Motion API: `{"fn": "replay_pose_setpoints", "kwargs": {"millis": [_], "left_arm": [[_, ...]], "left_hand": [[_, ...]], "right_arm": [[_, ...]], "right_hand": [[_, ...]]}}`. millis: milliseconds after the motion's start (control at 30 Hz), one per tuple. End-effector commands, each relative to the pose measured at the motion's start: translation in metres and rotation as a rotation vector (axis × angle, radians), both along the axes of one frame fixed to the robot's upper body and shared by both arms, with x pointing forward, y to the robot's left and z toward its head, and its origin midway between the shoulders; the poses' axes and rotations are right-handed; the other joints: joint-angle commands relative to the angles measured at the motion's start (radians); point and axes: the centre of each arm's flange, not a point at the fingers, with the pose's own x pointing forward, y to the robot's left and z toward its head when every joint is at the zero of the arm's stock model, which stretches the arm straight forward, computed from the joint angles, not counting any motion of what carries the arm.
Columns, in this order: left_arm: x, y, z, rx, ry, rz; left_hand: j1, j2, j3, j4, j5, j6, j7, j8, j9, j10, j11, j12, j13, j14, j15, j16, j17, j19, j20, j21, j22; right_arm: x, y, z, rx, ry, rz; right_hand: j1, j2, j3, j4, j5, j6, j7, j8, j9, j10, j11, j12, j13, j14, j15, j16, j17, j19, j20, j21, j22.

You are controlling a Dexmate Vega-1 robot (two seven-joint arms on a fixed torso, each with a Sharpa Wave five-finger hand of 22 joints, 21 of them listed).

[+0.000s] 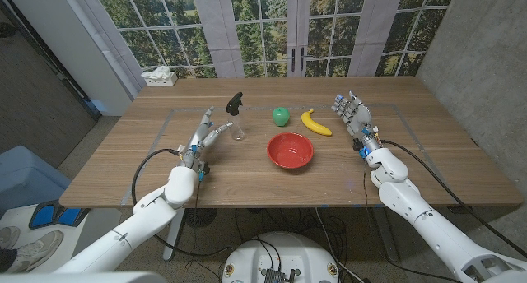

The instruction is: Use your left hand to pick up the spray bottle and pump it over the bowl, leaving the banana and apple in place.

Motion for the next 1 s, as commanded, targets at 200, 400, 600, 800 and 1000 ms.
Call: {"fn": "replay_pose_setpoints", "kwargs": {"millis": [200, 400, 600, 800, 1000], "left_arm": [[0.018, -0.011, 0.001, 0.034, -0.028, -0.076], [0.024, -0.015, 0.002, 0.04, -0.046, -0.105], [0.031, -0.017, 0.004, 0.03, -0.056, -0.134], [0.039, -0.015, 0.01, 0.023, -0.052, -0.167], [0.047, -0.015, 0.018, 0.031, -0.036, -0.189]], "left_hand": [[0.017, 0.001, -0.006, 0.003, -0.001, -0.09, -0.011, 0.011, 0.003, -0.087, -0.009, 0.011, 0.001, -0.011, -0.075, 0.009, 0.003, 0.016, -0.071, -0.002, 0.005], [0.022, 0.0, -0.011, 0.004, -0.002, -0.084, -0.013, 0.016, 0.004, -0.078, -0.006, 0.014, 0.001, 0.004, -0.075, 0.013, 0.003, 0.03, -0.069, -0.001, 0.005], [0.034, 0.002, -0.016, 0.004, -0.004, -0.076, -0.032, 0.022, 0.005, -0.061, -0.002, 0.019, 0.002, 0.033, -0.066, 0.019, 0.003, 0.053, -0.063, 0.0, 0.005], [0.05, 0.008, -0.016, 0.002, -0.005, -0.064, -0.036, 0.029, 0.007, -0.032, 0.007, 0.026, 0.002, 0.054, -0.056, 0.021, 0.003, 0.074, -0.055, 0.002, 0.006], [0.078, 0.015, -0.012, -0.002, -0.008, -0.065, -0.036, 0.031, 0.008, -0.004, 0.024, 0.032, 0.002, 0.077, -0.045, 0.022, 0.003, 0.094, -0.041, 0.001, 0.005]], "right_arm": [[-0.006, -0.002, 0.0, -0.016, -0.002, -0.012], [-0.007, -0.001, 0.002, -0.025, 0.002, -0.015], [-0.007, -0.001, 0.006, -0.037, 0.002, -0.021], [-0.005, 0.001, 0.01, -0.044, 0.006, -0.024], [-0.003, 0.002, 0.012, -0.044, 0.007, -0.025]], "right_hand": [[-0.003, 0.008, -0.004, -0.001, 0.004, 0.009, 0.003, 0.009, 0.002, 0.01, -0.004, 0.008, 0.003, 0.011, -0.001, 0.005, 0.002, 0.012, 0.004, -0.008, 0.002], [-0.005, 0.008, -0.005, -0.002, 0.004, 0.013, 0.003, 0.01, 0.002, 0.013, -0.003, 0.009, 0.003, 0.012, -0.001, 0.005, 0.001, 0.016, 0.006, -0.01, 0.002], [-0.006, 0.009, -0.005, -0.002, 0.004, 0.015, 0.004, 0.01, 0.002, 0.018, -0.001, 0.01, 0.003, 0.014, 0.002, 0.007, 0.0, 0.02, 0.007, -0.012, 0.003], [-0.009, 0.009, -0.006, -0.001, 0.004, 0.017, 0.005, 0.01, 0.002, 0.02, -0.001, 0.01, 0.003, 0.018, 0.002, 0.008, 0.0, 0.025, 0.008, -0.014, 0.003], [-0.011, 0.01, -0.006, 0.0, 0.004, 0.021, 0.005, 0.011, 0.003, 0.026, 0.002, 0.012, 0.003, 0.022, 0.003, 0.01, 0.0, 0.029, 0.01, -0.016, 0.003]]}}
